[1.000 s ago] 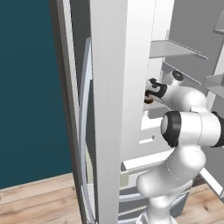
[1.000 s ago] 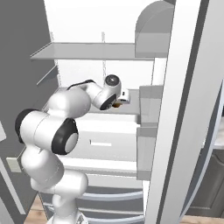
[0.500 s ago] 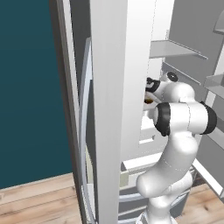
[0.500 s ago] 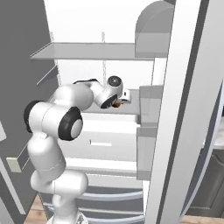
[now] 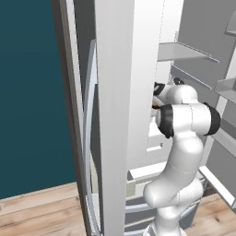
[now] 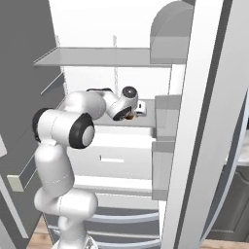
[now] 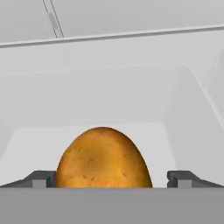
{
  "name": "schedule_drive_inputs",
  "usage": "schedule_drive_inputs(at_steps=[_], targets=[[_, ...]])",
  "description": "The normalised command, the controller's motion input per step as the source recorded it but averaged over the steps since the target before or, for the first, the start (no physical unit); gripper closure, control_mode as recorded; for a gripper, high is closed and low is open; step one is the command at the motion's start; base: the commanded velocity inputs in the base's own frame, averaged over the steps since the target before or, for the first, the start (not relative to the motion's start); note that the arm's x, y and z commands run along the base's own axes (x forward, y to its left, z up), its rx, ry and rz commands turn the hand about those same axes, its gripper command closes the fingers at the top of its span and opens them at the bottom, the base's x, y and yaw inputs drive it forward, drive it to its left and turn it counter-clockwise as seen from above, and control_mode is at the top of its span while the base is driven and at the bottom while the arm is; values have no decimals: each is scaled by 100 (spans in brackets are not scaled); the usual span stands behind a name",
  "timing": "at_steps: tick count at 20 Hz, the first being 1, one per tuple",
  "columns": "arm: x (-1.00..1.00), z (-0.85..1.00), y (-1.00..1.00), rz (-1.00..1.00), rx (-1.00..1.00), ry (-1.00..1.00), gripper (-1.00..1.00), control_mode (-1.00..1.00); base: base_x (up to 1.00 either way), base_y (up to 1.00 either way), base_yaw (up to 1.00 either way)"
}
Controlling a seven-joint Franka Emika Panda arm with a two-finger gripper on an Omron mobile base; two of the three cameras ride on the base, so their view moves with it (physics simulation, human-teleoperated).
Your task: Retrieve the tangerine and mango from the fridge and place them into the bowl on the dining table.
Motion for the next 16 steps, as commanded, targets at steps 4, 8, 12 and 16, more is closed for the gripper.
schedule_drive_inputs(at_steps=[4,8,12,16], targets=[[17,-21,0,0,0,1,-100,-100,0,0,0],[26,-19,0,0,0,1,-100,-100,0,0,0],[14,-30,0,0,0,4,-100,-100,0,0,0],[-2,-51,1,-1,0,9,-100,-100,0,0,0]])
